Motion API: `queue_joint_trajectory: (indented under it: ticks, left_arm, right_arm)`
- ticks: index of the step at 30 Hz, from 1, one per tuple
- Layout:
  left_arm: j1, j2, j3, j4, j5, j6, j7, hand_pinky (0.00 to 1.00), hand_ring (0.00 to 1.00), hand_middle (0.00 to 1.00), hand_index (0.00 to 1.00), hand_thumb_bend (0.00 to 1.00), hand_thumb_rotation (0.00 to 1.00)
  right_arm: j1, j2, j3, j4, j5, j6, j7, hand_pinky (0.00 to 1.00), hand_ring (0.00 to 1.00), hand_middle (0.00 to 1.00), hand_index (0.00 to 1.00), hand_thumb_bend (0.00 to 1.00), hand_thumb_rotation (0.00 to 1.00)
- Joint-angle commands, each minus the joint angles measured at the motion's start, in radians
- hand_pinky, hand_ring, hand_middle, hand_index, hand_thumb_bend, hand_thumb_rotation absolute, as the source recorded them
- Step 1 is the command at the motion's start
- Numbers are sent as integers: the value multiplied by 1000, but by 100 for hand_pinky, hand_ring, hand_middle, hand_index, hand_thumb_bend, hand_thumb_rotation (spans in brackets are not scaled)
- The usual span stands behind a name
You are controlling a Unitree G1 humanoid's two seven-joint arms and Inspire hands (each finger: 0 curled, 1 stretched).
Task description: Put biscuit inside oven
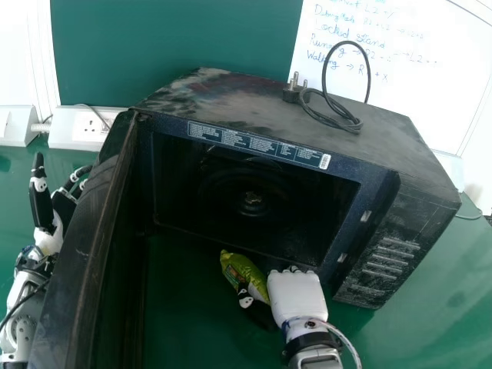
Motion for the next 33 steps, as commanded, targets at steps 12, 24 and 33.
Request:
queue_joint_trajectory:
  ticks: [12,24,33]
  left_arm:
    - [10,13,7,4,-10,3,-22,23,33,41,49,52,8]
    - [11,13,7,8,-10,-1,-28,23,32,41,49,52,8]
    - [10,17,11,15,-11,0,-39,23,32,41,49,52,8]
  right_arm:
    - [12,-32,-33,-55,108,-11,37,64,54,49,48,53,0]
    - [-55,-27,-131,-182,175,4,95,60,50,46,50,53,0]
    - [-163,-24,-184,-183,199,17,142,66,53,44,52,53,0]
